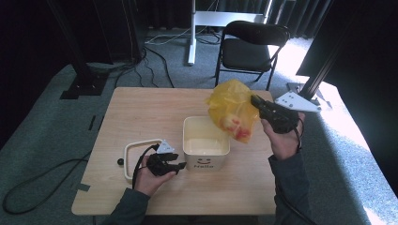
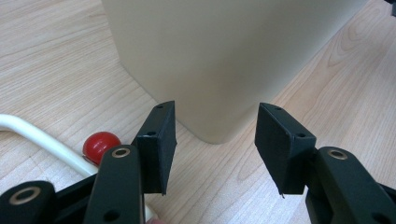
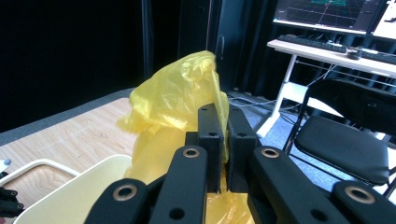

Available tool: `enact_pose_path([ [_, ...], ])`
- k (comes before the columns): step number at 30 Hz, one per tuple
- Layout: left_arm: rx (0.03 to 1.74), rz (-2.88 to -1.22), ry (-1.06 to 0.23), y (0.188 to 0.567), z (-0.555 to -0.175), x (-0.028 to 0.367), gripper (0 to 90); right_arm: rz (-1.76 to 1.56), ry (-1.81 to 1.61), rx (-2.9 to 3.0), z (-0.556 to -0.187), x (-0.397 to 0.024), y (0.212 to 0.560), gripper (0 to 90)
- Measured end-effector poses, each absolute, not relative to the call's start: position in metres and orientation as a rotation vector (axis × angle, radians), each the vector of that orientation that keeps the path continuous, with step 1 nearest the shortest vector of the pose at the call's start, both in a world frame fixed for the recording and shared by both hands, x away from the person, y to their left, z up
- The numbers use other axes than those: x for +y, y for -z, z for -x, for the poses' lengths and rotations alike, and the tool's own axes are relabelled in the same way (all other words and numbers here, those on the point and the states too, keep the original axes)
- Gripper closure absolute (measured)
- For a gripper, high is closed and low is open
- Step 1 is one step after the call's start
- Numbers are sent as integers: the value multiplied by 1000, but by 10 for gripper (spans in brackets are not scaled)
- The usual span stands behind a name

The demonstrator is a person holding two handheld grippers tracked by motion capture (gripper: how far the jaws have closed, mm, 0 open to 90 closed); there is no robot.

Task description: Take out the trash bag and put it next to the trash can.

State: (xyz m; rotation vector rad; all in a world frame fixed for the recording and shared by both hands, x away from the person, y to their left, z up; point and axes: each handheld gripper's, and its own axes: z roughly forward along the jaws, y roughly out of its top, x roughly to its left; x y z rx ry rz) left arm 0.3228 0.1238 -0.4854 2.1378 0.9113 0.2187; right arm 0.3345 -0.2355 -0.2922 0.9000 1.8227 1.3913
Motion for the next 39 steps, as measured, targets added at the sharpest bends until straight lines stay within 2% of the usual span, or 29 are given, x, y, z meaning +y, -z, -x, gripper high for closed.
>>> enact_pose_path([
  [11, 915, -2139, -217, 486, -323, 124, 488, -950, -1378, 1798, -333, -253, 296, 872],
  [39, 919, -2140, -211, 487, -324, 124, 488, -1053, -1291, 1850, -339, -276, 334, 871],
])
